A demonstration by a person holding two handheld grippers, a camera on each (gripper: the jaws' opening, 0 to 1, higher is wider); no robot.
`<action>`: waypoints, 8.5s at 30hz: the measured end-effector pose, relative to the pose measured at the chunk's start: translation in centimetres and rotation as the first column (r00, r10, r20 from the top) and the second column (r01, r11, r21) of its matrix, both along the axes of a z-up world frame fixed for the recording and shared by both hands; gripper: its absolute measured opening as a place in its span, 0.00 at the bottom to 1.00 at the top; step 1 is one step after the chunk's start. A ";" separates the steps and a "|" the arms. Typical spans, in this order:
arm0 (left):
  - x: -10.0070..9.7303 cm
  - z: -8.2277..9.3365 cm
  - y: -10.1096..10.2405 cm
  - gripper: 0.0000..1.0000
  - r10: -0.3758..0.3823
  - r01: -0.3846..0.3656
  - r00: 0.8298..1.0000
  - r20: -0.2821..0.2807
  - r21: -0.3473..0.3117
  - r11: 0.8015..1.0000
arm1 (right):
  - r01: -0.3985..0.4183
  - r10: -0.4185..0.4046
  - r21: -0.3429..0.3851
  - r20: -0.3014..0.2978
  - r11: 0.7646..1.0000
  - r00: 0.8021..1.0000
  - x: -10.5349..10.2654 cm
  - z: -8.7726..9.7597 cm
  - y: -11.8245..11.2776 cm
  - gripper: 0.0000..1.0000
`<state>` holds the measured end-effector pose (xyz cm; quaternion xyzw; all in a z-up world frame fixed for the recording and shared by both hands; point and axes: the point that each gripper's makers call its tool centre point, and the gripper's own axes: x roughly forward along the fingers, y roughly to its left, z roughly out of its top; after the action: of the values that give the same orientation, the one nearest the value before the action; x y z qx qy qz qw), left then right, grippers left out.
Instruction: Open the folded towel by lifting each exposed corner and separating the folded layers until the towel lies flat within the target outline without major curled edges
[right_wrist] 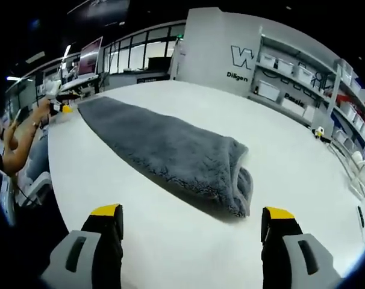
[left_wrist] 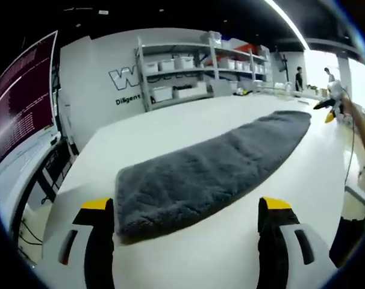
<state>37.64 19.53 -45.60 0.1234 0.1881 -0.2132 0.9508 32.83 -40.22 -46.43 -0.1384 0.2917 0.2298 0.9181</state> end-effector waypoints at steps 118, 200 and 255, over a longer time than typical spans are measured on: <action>16.1 -3.2 -0.3 0.06 -0.032 0.043 0.993 -0.114 0.096 0.994 | -0.004 0.002 0.032 0.073 0.999 0.997 19.2 -2.9 2.2 0.02; 20.8 -1.4 0.4 0.33 0.084 -0.081 0.996 -0.036 0.078 0.994 | 0.065 -0.064 -0.007 0.110 0.998 0.992 23.9 -1.5 2.0 0.44; 18.0 1.5 -1.7 0.99 -0.073 0.073 0.997 -0.003 -0.041 0.997 | 0.134 -0.155 0.161 0.124 0.978 0.980 21.6 1.6 0.1 0.98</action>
<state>55.59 17.80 -44.12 0.1104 0.1813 -0.2517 0.9442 54.44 -40.09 -44.80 -0.0617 0.2197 0.1738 0.9580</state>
